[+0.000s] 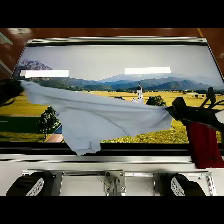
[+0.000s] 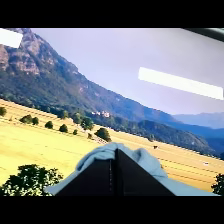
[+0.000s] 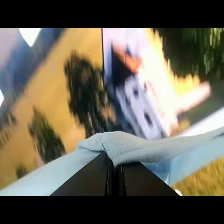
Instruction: Fold the shirts.
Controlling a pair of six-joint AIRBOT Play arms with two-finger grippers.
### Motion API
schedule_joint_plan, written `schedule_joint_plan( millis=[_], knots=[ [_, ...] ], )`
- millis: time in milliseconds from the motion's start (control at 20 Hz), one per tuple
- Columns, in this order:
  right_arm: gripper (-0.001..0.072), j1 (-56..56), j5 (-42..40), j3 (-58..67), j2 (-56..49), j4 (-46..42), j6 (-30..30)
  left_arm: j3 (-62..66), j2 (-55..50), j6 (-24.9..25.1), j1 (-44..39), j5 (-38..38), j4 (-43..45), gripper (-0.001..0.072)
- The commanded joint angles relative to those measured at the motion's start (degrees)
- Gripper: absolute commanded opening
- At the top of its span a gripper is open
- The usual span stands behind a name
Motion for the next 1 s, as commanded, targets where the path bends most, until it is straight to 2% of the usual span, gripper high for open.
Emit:
schedule_joint_plan(
  millis=[0,100,200,250,300,350,400,450,500,600,700,800,850,950],
  knots=[
    [0.0069,0.00,-19.32,-1.95,-12.31,8.72,-0.07,-0.61,-13.40,0.11,-0.09,10.82,-10.27,0.0034],
    [0.0069,0.24,-19.02,-1.95,-17.53,10.69,-0.70,-0.61,-19.67,0.11,-0.44,11.39,-17.79,0.0034],
    [0.0070,1.11,-18.91,-1.95,-20.98,10.84,-2.01,-0.61,-24.35,0.11,-1.75,11.34,-20.96,0.0034],
    [0.0115,1.49,-19.47,-1.95,-21.79,10.82,-3.02,-0.61,-25.94,0.11,-2.47,11.37,-21.79,0.0035],
    [0.0354,1.49,-19.67,-1.95,-21.99,10.86,-3.61,-0.61,-27.10,0.13,-3.21,11.32,-22.21,0.0077],
    [0.0632,1.40,-20.48,-1.79,-21.84,10.93,-4.26,-0.61,-27.39,0.13,-3.45,11.30,-22.21,0.0310],
    [0.0674,0.76,-21.53,-1.31,-21.42,10.88,-5.73,-0.46,-27.28,0.13,-3.21,11.26,-22.18,0.0615],
    [0.0674,-0.59,-20.94,-0.20,-20.48,10.73,-8.31,0.33,-26.91,0.24,-2.03,9.14,-22.01,0.0706],
    [0.0674,-2.36,-19.82,1.11,-19.28,10.60,-11.67,1.73,-26.40,1.14,-0.20,4.90,-21.16,0.0705],
    [0.0674,-7.96,-15.39,3.89,-15.47,8.74,-19.30,5.42,-25.59,5.20,5.27,-8.94,-17.79,0.0705],
    [0.0673,-13.66,-9.84,5.86,-12.00,0.72,-20.57,6.84,-25.51,7.80,10.84,-23.65,-15.52,0.0704],
    [0.0673,-17.46,-3.26,5.95,-10.25,-8.28,-20.57,4.48,-25.55,13.90,14.16,-34.25,-17.33,0.0696],
    [0.0673,-18.64,1.44,5.86,-10.45,-12.59,-20.59,1.84,-25.55,16.76,14.60,-35.95,-19.78,0.0696],
    [0.0674,-18.97,6.19,4.13,-11.08,-16.87,-20.61,-4.55,-25.57,18.01,14.25,-33.59,-25.86,0.0697]
  ],
)
